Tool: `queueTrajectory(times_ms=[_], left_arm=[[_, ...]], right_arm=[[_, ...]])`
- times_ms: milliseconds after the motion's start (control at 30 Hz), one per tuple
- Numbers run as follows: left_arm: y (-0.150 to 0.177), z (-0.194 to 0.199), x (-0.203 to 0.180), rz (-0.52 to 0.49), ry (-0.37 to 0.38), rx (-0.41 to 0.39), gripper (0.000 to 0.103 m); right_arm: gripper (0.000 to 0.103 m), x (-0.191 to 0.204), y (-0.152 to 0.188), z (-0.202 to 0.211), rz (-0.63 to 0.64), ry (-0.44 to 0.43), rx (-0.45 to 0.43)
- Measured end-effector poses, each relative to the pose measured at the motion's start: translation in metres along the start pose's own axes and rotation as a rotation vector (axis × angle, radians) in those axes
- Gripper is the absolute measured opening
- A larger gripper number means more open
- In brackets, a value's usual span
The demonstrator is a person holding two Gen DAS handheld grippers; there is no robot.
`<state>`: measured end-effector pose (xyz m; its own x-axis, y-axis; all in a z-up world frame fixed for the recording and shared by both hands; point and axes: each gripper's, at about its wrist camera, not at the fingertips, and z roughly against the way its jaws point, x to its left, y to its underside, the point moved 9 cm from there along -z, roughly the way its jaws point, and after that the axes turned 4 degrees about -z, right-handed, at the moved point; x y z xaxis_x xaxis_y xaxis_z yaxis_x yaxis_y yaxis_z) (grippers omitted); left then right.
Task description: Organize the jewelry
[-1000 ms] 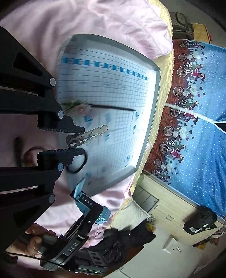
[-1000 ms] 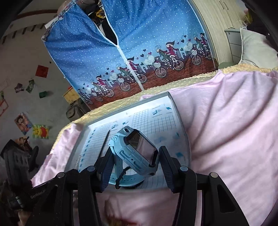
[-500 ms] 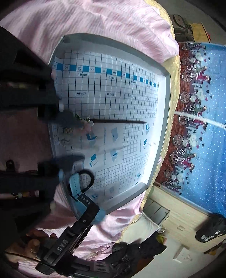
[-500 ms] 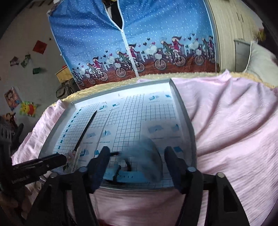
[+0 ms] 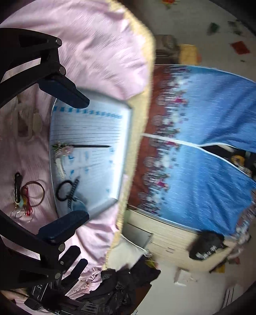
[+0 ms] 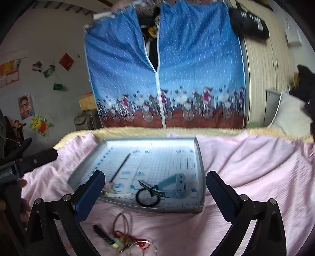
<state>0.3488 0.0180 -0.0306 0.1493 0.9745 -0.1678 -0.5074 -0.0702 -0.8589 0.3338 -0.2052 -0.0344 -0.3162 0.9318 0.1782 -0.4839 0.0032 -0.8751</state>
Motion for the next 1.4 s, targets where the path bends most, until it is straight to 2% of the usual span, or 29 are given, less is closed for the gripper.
queueTrajectory(times_ms=[167,300,533,733,833,933,1033,1167,1400], left_arm=[[0.002,0.056,-0.015,-0.041,0.001,-0.076,0.101],[0.017,0.084,-0.024,-0.118,-0.057,-0.095,0.101],[0.046,0.122,-0.031,-0.121,-0.092,-0.121,0.101],[0.067,0.147,-0.037,-0.119,-0.109,-0.123,0.101],[0.079,0.154,-0.035,-0.097,-0.118,-0.093,0.101],[0.093,0.157,-0.031,-0.064,-0.141,-0.032,0.101],[0.106,0.155,-0.024,-0.014,-0.154,0.03,0.101],[0.121,0.148,-0.016,0.063,-0.152,0.121,0.101],[0.131,0.145,-0.009,0.142,-0.147,0.187,0.101]], right_arm=[[0.103,0.017,0.0,0.045,0.045,0.002,-0.076],[0.103,0.024,0.006,0.079,0.047,0.002,-0.123],[0.103,0.037,0.026,0.122,0.089,0.025,-0.163],[0.103,0.046,0.046,0.145,0.111,0.033,-0.159],[0.103,0.045,0.057,0.154,0.089,0.034,-0.137],[0.103,0.041,0.066,0.156,0.037,0.024,-0.091],[0.103,0.031,0.078,0.152,-0.015,0.051,-0.02],[0.103,0.02,0.088,0.145,-0.086,0.053,0.044],[0.103,0.012,0.105,0.131,-0.123,0.063,0.148]])
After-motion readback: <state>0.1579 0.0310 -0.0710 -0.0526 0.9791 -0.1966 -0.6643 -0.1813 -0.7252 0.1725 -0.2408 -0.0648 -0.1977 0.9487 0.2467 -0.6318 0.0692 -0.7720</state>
